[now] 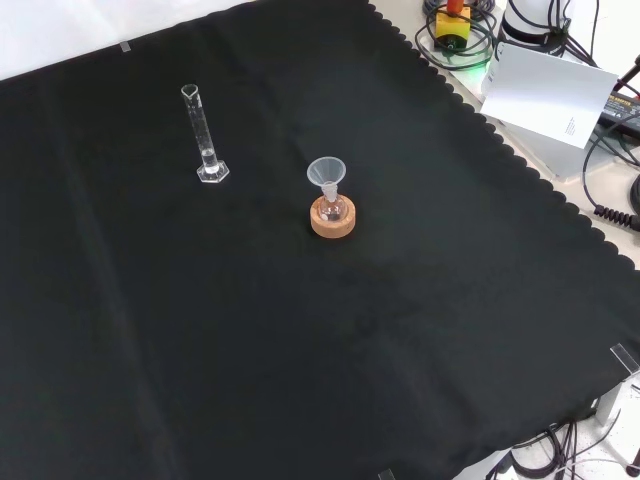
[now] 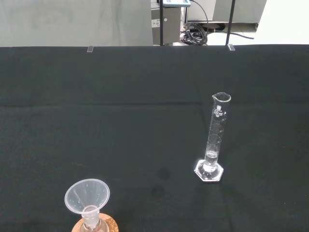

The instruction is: Pick up the graduated cylinder.

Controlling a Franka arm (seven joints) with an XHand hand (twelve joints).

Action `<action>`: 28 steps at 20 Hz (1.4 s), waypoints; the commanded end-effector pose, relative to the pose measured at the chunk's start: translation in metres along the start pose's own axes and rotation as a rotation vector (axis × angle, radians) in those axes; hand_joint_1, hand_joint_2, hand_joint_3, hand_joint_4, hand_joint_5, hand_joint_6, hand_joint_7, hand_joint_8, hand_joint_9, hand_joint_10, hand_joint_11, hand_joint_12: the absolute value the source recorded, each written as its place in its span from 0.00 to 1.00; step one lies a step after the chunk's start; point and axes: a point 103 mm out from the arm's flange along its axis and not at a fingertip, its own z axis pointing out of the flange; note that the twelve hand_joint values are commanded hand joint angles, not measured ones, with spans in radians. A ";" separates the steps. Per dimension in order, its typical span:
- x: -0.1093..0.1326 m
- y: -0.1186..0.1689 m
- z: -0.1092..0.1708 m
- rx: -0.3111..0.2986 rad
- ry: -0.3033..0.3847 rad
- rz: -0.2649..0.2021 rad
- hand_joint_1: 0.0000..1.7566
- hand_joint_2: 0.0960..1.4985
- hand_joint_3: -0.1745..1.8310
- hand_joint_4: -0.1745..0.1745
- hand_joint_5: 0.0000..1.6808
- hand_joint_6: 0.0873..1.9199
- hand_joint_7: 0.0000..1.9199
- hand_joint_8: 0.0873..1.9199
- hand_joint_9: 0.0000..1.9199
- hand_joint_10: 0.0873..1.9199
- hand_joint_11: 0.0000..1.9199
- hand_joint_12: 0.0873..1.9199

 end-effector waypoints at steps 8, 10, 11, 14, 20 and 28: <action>0.000 0.002 0.001 -0.007 -0.009 0.000 0.02 0.90 0.11 0.46 0.11 0.00 0.00 0.17 0.21 0.00 0.01 0.71; -0.002 0.004 0.004 -0.004 -0.008 0.003 0.02 0.90 0.11 0.46 0.11 0.00 0.00 0.17 0.21 0.00 0.01 0.71; -0.004 0.006 0.007 -0.002 -0.009 0.006 0.02 0.90 0.11 0.46 0.11 0.00 0.00 0.17 0.21 0.00 0.01 0.71; -0.013 0.011 0.016 0.008 -0.006 0.017 0.02 0.90 0.11 0.46 0.11 0.00 0.00 0.17 0.21 0.00 0.01 0.71; -0.038 0.032 0.048 0.018 0.019 0.037 0.03 0.90 0.11 0.45 0.11 0.00 0.00 0.18 0.21 0.00 0.01 0.72; -0.073 0.108 0.114 0.037 0.097 0.058 0.08 0.88 0.10 0.42 0.12 0.00 0.00 0.21 0.22 0.00 0.02 0.72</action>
